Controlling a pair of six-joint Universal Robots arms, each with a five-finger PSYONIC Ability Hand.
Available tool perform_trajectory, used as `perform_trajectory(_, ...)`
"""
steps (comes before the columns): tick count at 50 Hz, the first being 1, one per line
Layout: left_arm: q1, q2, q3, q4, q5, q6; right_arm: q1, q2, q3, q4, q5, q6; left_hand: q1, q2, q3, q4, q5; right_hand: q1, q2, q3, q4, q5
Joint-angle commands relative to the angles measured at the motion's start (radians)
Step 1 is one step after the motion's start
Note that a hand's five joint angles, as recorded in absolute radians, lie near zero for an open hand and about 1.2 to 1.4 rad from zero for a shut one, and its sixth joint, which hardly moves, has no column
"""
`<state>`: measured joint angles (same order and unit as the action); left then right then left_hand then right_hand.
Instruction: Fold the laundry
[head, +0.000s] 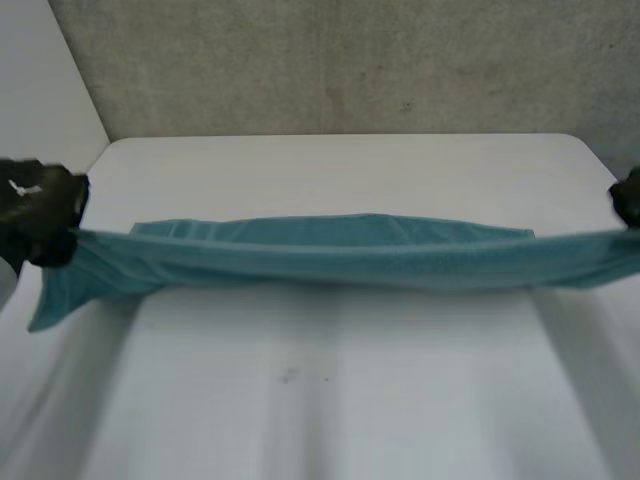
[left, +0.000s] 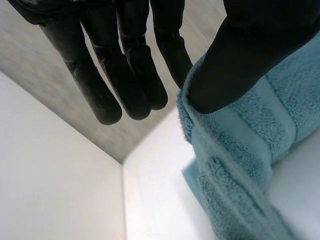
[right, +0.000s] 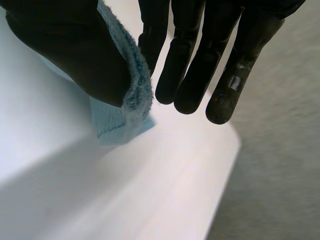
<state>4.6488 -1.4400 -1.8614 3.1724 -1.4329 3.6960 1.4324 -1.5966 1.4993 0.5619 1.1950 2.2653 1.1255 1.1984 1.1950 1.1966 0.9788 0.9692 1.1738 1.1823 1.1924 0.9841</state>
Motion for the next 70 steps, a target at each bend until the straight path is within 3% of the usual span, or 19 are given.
perform_trajectory(1, -0.002, -0.308, 0.083, -0.003, 0.0, 0.081, 0.095, 0.257, -0.008, -0.088, 0.096, -0.029, 0.271, 0.198, 0.201, 0.2, 0.243, 0.427, 0.222, 0.214, 0.204, 0.238)
perform_trajectory(7, -0.028, -0.474, 0.241, -0.003, -0.009, 0.101, 0.198, 0.479, -0.227, -0.134, 0.282, -0.032, 0.271, 0.198, 0.201, 0.2, 0.243, 0.427, 0.222, 0.214, 0.204, 0.238)
perform_trajectory(11, -0.076, -0.618, 0.535, 0.0, -0.008, 0.131, 0.247, 0.564, -0.416, -0.148, 0.337, -0.018, 0.271, 0.198, 0.201, 0.2, 0.243, 0.427, 0.222, 0.214, 0.204, 0.238)
perform_trajectory(14, -0.081, -0.655, 0.681, 0.02, -0.006, 0.148, 0.284, 0.635, -0.739, -0.195, 0.394, 0.015, 0.271, 0.198, 0.201, 0.2, 0.243, 0.427, 0.222, 0.214, 0.204, 0.238)
perform_trajectory(17, -0.084, -0.668, 0.818, 0.098, -0.006, 0.144, 0.292, 0.649, -0.937, -0.272, 0.426, 0.081, 0.271, 0.198, 0.201, 0.2, 0.243, 0.427, 0.222, 0.214, 0.204, 0.238)
perform_trajectory(18, -0.088, -0.663, 0.908, 0.236, -0.014, 0.133, 0.293, 0.649, -1.034, -0.334, 0.437, 0.135, 0.271, 0.198, 0.201, 0.2, 0.243, 0.427, 0.222, 0.214, 0.204, 0.238)
perform_trajectory(21, -0.097, -0.642, 0.932, 0.348, -0.026, 0.111, 0.287, 0.638, -1.082, -0.427, 0.439, 0.203, 0.271, 0.198, 0.201, 0.2, 0.243, 0.427, 0.222, 0.214, 0.204, 0.238)
perform_trajectory(24, -0.101, -0.562, 0.915, 0.533, -0.078, 0.009, 0.296, 0.572, -1.036, -0.503, 0.437, 0.24, 0.271, 0.198, 0.201, 0.2, 0.243, 0.427, 0.222, 0.214, 0.204, 0.238)
perform_trajectory(29, -0.091, -0.533, 0.849, 0.505, -0.093, -0.077, 0.293, 0.452, -0.811, -0.516, 0.41, 0.238, 0.271, 0.198, 0.201, 0.2, 0.243, 0.427, 0.222, 0.214, 0.204, 0.238)
perform_trajectory(33, -0.093, -0.536, 0.716, 0.471, -0.038, -0.103, 0.292, 0.425, -0.604, -0.543, 0.371, 0.247, 0.271, 0.198, 0.201, 0.2, 0.243, 0.427, 0.222, 0.214, 0.204, 0.238)
perform_trajectory(46, -0.091, -0.629, 0.386, 0.514, -0.003, -0.1, 0.295, 0.455, -0.286, -0.603, 0.33, 0.246, 0.271, 0.198, 0.201, 0.2, 0.243, 0.427, 0.222, 0.214, 0.204, 0.238)
perform_trajectory(49, -0.093, -0.68, 0.323, 0.537, 0.012, -0.093, 0.295, 0.556, -0.212, -0.597, 0.324, 0.243, 0.271, 0.198, 0.201, 0.2, 0.243, 0.427, 0.222, 0.214, 0.204, 0.238)
perform_trajectory(56, -0.094, -0.709, 0.22, 0.535, 0.017, -0.09, 0.283, 0.587, -0.125, -0.58, 0.319, 0.232, 0.271, 0.198, 0.201, 0.2, 0.243, 0.427, 0.222, 0.214, 0.204, 0.238)
perform_trajectory(63, -0.073, -0.568, 0.073, 0.466, 0.014, -0.085, 0.277, 0.456, -0.036, -0.416, 0.318, 0.114, 0.271, 0.198, 0.201, 0.2, 0.243, 0.427, 0.222, 0.214, 0.204, 0.238)
perform_trajectory(70, -0.01, -0.381, -0.036, 0.251, 0.017, 0.022, 0.153, 0.296, 0.071, -0.142, 0.315, -0.14, 0.271, 0.198, 0.201, 0.2, 0.243, 0.427, 0.222, 0.214, 0.204, 0.238)
